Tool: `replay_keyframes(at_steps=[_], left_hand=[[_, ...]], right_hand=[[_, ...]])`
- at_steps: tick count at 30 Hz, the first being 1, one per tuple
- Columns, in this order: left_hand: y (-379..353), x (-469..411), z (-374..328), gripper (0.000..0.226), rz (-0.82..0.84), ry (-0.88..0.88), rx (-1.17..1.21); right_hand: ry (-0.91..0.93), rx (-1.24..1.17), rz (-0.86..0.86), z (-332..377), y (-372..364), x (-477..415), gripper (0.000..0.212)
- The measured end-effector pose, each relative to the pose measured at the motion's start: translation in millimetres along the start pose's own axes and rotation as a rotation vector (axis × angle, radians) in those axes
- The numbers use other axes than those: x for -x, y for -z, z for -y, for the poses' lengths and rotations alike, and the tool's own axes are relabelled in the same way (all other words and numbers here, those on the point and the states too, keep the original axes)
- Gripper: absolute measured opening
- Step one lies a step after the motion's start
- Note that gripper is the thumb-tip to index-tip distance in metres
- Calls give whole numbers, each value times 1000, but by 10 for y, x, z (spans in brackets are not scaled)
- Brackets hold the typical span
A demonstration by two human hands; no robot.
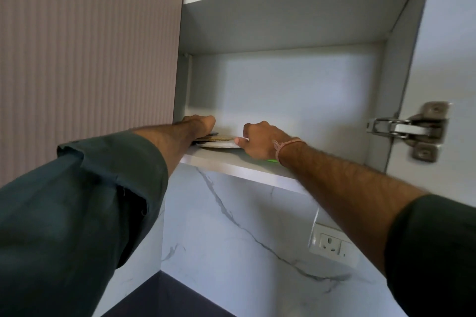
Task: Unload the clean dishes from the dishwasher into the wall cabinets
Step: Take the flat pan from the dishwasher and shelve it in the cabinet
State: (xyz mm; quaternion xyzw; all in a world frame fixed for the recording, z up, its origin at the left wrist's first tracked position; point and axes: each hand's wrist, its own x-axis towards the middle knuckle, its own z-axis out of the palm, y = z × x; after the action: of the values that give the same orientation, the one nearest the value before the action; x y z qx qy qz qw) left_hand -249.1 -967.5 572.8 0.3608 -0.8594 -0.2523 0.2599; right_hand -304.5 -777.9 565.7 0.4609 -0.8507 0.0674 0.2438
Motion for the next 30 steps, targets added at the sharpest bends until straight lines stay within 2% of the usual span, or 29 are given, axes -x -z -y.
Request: replay_keyframes(at_steps=[3,6,11,15,20,22,24,27,30], left_hand=[[60,372,-58,34,-62,-29,1],[74,879,-139,39,-112,-43,-61],[-15,1776,-231,48,-163,-2,37],[-193,2729,-461,42,-152,-102,139],[-616,3824,-877,49,-72,-84,453],[-774,4308,-1112,54,6,-44,654],[-919,4771,-1314,52,153,29,951],[-1019,5344,-1554,41,495,76,1345],[-990,5778,-1741,38,619,164,1689]], right_hand=[[13,12,0,61,178,317,49],[49,42,-9,102,373,750,48],[116,127,-28,106,749,1687,40],[151,177,-56,48,1060,2587,38],[161,242,-54,-63,1478,3591,37],[153,255,-56,-128,1666,3952,34],[153,288,-57,-192,1855,4282,29],[164,403,-99,-266,2121,4720,26],[146,555,-139,-352,2349,5106,29]])
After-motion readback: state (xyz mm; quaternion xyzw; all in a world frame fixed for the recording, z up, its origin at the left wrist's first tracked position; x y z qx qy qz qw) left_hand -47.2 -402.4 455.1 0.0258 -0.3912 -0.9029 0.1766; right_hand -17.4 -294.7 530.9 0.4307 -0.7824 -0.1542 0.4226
